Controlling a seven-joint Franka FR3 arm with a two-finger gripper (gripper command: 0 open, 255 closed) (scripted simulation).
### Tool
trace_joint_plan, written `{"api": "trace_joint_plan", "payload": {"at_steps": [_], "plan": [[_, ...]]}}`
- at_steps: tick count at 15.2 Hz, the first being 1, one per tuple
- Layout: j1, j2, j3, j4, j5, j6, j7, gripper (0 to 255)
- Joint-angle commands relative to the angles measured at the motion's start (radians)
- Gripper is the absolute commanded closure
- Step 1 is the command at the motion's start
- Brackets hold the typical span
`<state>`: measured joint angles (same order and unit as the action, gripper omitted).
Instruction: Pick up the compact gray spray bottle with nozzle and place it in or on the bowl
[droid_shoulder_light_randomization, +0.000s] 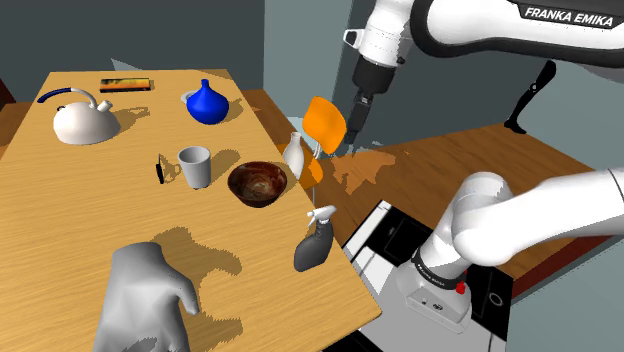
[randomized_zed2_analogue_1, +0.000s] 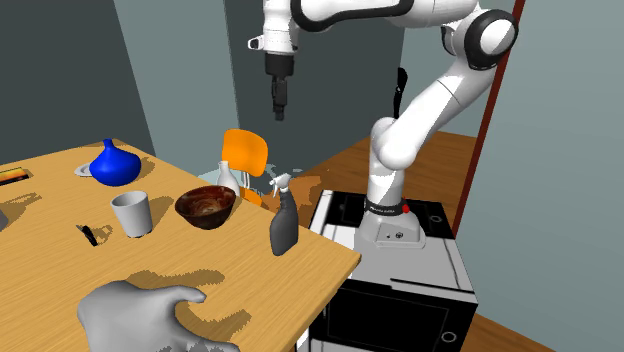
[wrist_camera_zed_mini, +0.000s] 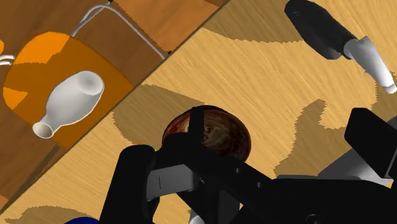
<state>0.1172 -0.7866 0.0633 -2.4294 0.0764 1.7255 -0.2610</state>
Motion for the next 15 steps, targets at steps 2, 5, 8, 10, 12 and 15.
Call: {"api": "trace_joint_plan", "payload": {"at_steps": [2, 5, 8, 10, 12, 15], "plan": [[0.056, 0.002, 0.016, -0.064, 0.024, 0.052, -0.064, 0], [0.116, 0.0, 0.036, -0.129, 0.051, 0.099, -0.123, 0], [0.178, -0.002, 0.056, -0.193, 0.079, 0.146, -0.182, 0], [0.221, -0.003, 0.07, -0.235, 0.099, 0.176, -0.221, 0], [0.257, -0.004, 0.081, -0.268, 0.116, 0.201, -0.253, 0], [0.261, 0.008, 0.088, -0.302, 0.123, 0.247, -0.254, 0]]}}
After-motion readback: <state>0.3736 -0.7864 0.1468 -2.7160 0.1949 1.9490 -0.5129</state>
